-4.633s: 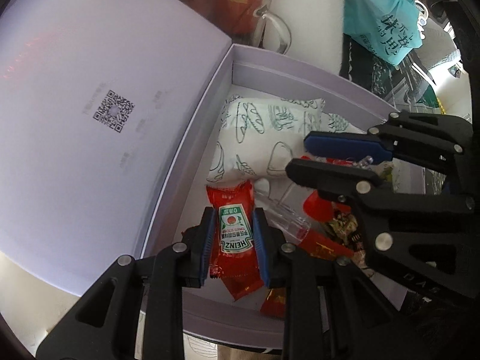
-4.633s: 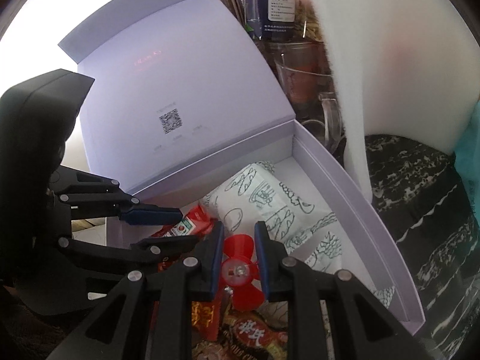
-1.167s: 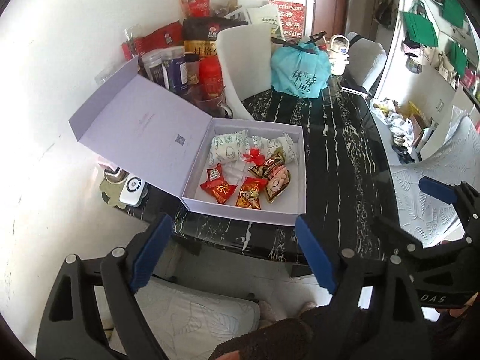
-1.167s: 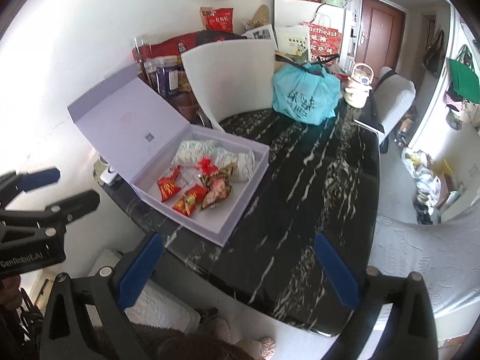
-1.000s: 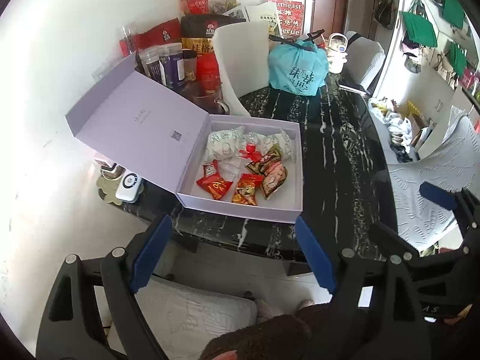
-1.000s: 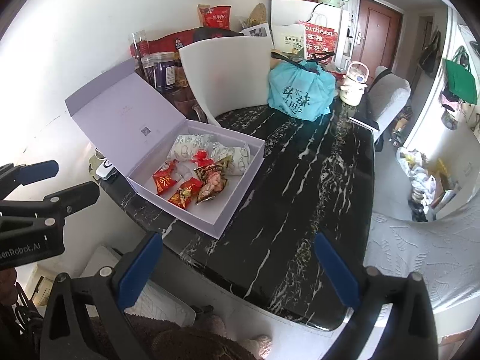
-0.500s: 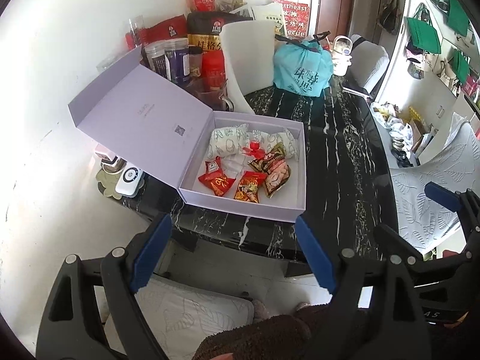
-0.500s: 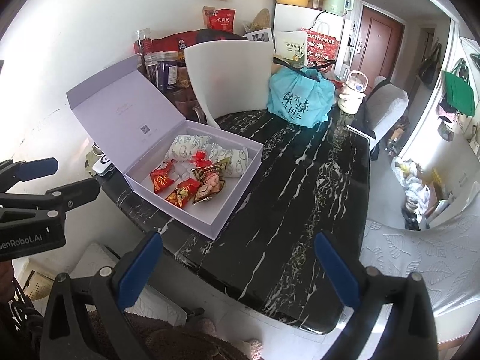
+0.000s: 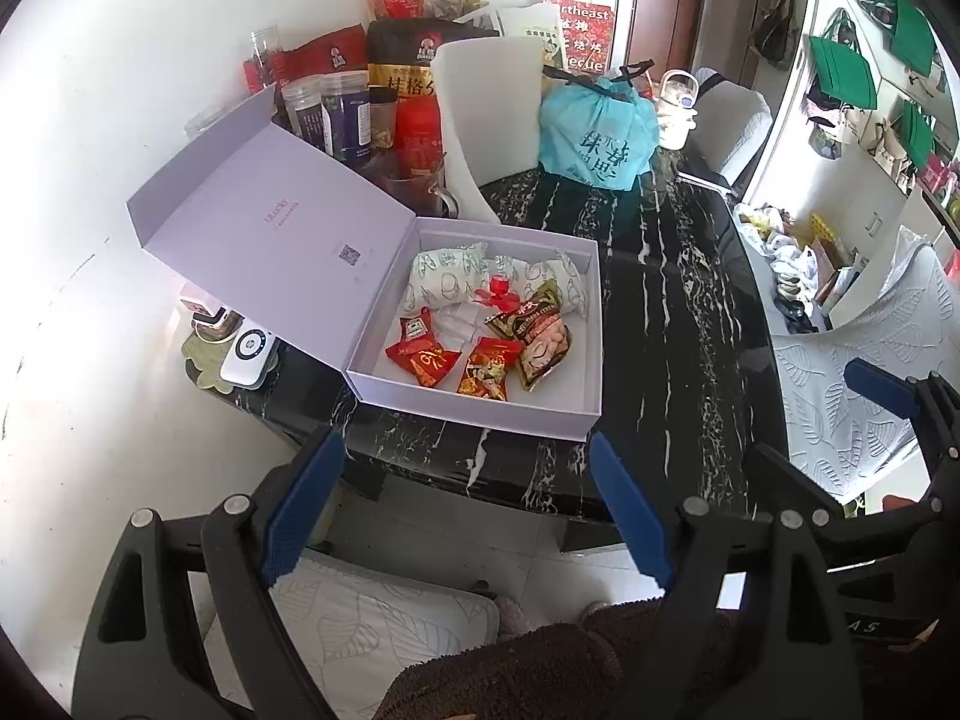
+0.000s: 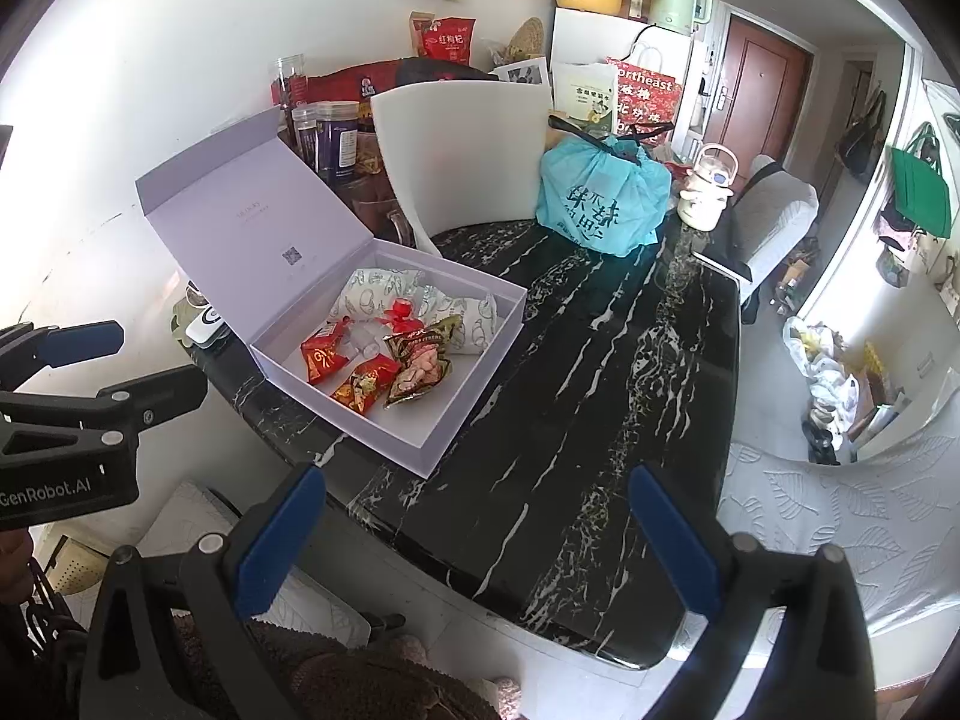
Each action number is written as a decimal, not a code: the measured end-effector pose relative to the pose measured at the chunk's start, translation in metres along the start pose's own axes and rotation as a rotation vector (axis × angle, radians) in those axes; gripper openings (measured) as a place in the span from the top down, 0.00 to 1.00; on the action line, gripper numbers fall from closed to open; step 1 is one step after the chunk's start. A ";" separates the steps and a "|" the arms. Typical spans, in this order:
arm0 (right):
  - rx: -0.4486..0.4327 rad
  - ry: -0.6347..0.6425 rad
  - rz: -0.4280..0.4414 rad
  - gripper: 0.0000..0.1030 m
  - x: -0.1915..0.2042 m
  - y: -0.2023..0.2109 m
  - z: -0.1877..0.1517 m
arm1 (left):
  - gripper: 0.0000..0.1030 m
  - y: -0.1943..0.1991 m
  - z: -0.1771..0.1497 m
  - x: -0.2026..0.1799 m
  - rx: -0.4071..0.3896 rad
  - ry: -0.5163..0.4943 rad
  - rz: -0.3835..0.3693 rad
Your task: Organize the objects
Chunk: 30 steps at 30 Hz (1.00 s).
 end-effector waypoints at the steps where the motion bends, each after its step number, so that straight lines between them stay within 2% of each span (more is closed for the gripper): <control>1: -0.001 0.000 0.000 0.01 0.000 0.000 0.000 | 0.19 0.000 0.000 0.000 -0.001 0.001 -0.002; 30: -0.007 0.014 0.018 0.01 0.005 0.007 -0.008 | 0.19 0.005 -0.018 -0.002 0.022 0.020 0.024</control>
Point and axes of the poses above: each gripper's, at about its wrist camera, not at the fingertips, and y roughly against the way its jaws point, x to its left, z to its top, the point moved 4 cm from there along -y, roughly the way its jaws point, and after that the axes turned 4 degrees about -z, right-handed, at the moved point
